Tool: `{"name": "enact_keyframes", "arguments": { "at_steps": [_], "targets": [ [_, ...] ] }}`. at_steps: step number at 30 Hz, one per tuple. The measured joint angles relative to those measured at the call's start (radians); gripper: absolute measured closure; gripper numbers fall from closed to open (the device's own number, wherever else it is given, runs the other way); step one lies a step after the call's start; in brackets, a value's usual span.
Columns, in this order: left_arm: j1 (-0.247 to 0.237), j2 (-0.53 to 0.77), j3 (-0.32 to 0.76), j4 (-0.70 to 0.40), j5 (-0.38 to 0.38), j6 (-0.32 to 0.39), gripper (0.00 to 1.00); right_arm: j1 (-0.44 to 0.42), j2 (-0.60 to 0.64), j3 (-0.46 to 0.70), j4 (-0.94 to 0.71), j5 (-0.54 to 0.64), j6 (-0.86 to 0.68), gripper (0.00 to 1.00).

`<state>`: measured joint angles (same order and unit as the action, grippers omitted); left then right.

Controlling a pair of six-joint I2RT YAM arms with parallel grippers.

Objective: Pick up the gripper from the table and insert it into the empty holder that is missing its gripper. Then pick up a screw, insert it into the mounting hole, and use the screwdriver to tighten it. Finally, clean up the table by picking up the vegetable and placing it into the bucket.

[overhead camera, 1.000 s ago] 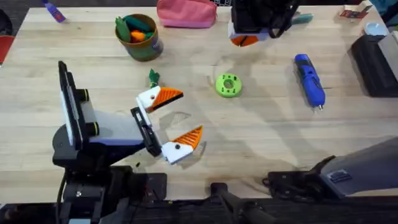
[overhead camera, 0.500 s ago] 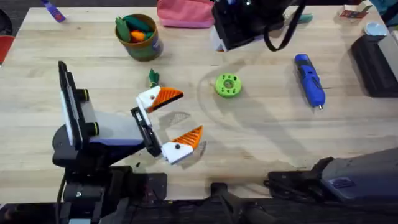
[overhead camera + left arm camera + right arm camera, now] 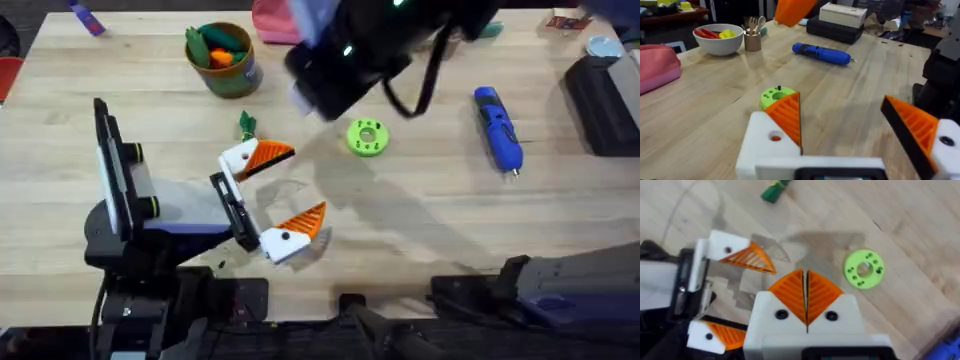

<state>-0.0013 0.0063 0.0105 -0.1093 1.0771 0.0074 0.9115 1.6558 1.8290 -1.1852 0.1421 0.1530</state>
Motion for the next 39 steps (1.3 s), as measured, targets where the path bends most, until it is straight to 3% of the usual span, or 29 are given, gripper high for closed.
{"name": "enact_keyframes", "arguments": {
  "at_steps": [6, 11, 28, 29, 34, 35, 39],
  "targets": [
    [0.0, 0.0, 0.0, 0.0, 0.0, 0.0, 0.015, 0.093, 0.0, 0.0, 0.049, -0.006, -0.063, 0.996],
    [0.0, 0.0, 0.0, 0.0, 0.0, 0.0, 0.015, 0.128, 0.0, 0.0, 0.078, -0.099, -0.148, 0.996],
    [0.0, 0.0, 0.0, 0.0, 0.0, 0.0, 0.015, 0.141, 0.039, 0.0, 0.089, -0.182, -0.213, 0.991],
    [0.0, 0.0, 0.0, 0.0, 0.0, 0.0, 0.015, 0.141, 0.039, 0.0, 0.089, -0.184, -0.213, 0.908],
    [0.0, 0.0, 0.0, 0.0, 0.0, 0.0, 0.015, 0.141, 0.039, 0.0, 0.089, -0.186, -0.214, 0.187],
    [0.0, 0.0, 0.0, 0.0, 0.0, 0.0, 0.015, 0.141, 0.039, 0.0, 0.089, -0.186, -0.217, 0.134],
    [0.0, 0.0, 0.0, 0.0, 0.0, 0.0, 0.015, 0.141, 0.039, 0.0, 0.089, -0.188, -0.218, 0.113]
  ]
}}
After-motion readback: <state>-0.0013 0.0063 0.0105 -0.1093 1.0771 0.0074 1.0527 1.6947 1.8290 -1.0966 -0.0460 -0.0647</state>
